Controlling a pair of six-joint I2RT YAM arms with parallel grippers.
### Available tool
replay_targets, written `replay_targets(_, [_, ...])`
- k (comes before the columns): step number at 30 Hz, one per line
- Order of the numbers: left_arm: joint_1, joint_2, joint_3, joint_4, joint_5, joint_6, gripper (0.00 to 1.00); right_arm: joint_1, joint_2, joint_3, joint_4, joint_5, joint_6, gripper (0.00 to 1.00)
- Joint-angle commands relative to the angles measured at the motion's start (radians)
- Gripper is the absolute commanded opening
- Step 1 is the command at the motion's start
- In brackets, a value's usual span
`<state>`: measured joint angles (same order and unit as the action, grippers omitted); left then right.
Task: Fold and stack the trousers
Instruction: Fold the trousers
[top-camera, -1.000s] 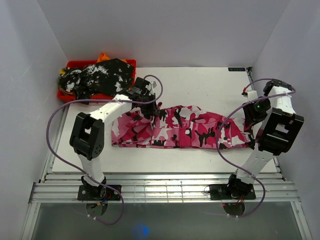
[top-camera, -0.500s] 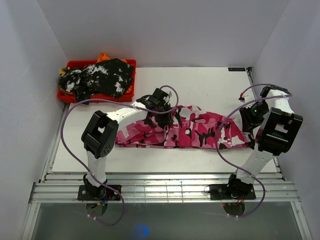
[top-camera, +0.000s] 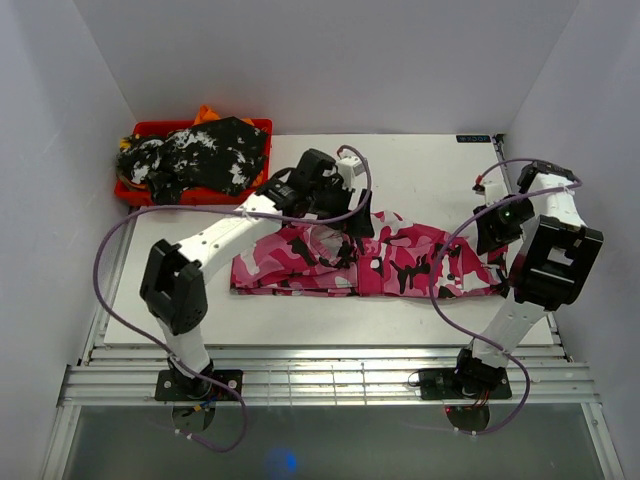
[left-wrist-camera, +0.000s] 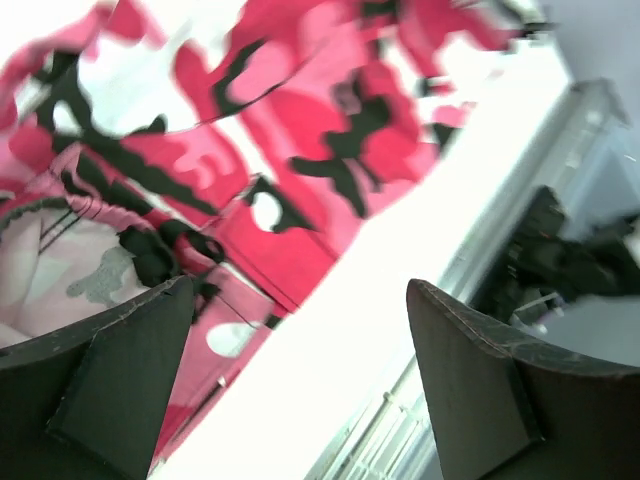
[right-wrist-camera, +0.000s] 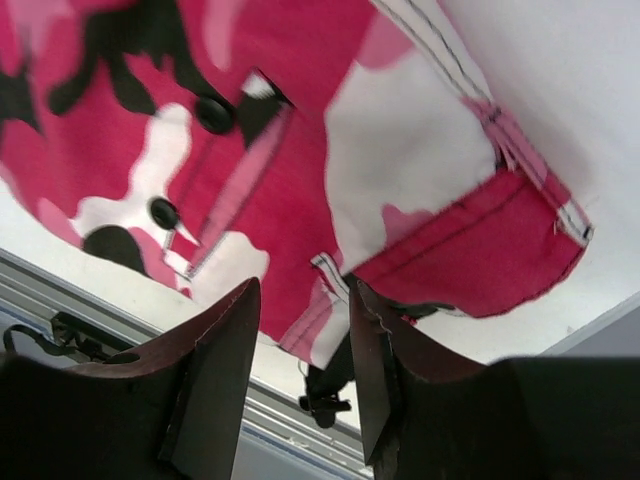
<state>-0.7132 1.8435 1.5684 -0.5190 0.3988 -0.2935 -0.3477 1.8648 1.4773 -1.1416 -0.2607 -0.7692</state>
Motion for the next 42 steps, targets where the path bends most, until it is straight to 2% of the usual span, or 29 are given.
replay_targets(1, [-0.003, -0.207, 0.050, -0.061, 0.112, 0.137, 0.98, 0.067, -0.036, 0.099, -0.055, -0.141, 0.022, 0.47])
replay_targets(2, [0.012, -0.242, 0.045, -0.111, 0.100, 0.149, 0.98, 0.085, -0.041, 0.136, -0.069, -0.175, 0.036, 0.46])
replay_targets(3, [0.073, -0.259, 0.033, -0.130, 0.113, 0.155, 0.98, 0.132, -0.042, 0.155, -0.072, -0.240, 0.068, 0.46])
replay_targets(5, [0.176, -0.294, -0.045, -0.154, 0.205, 0.146, 0.98, 0.191, -0.046, 0.196, -0.075, -0.303, 0.103, 0.46])
replay_targets(6, [0.305, -0.323, -0.076, -0.159, 0.256, 0.131, 0.98, 0.258, -0.049, 0.202, -0.049, -0.361, 0.129, 0.45])
replay_targets(7, [0.367, -0.332, -0.128, -0.165, 0.321, 0.123, 0.98, 0.297, -0.049, 0.204, -0.029, -0.385, 0.189, 0.45])
replay_targets(8, [0.421, -0.337, -0.143, -0.186, 0.325, 0.117, 0.98, 0.334, -0.050, 0.204, -0.003, -0.405, 0.227, 0.44])
replay_targets(9, [0.508, -0.340, -0.156, -0.199, 0.331, 0.117, 0.98, 0.427, -0.047, 0.199, 0.028, -0.434, 0.258, 0.43])
replay_targets(12, [0.583, -0.342, -0.189, -0.246, 0.336, 0.184, 0.98, 0.592, -0.033, 0.196, 0.126, -0.422, 0.332, 0.42])
replay_targets(17, [0.587, -0.343, -0.324, -0.263, 0.272, 0.229, 0.91, 0.717, 0.043, 0.173, 0.339, -0.453, 0.507, 0.45])
replay_targets(22, [0.600, -0.342, -0.439, -0.223, 0.247, 0.225, 0.88, 0.803, 0.103, 0.175, 0.450, -0.472, 0.579, 0.44])
replay_targets(29, [0.603, -0.297, -0.455, -0.204, 0.222, 0.226, 0.88, 0.863, 0.131, 0.118, 0.571, -0.491, 0.659, 0.50])
replay_targets(36, [0.603, -0.247, -0.461, -0.190, 0.190, 0.218, 0.87, 0.929, 0.145, 0.098, 0.641, -0.486, 0.717, 0.49])
replay_targets(42, [0.603, -0.211, -0.441, -0.187, 0.183, 0.215, 0.86, 0.934, 0.171, 0.054, 0.697, -0.462, 0.742, 0.47])
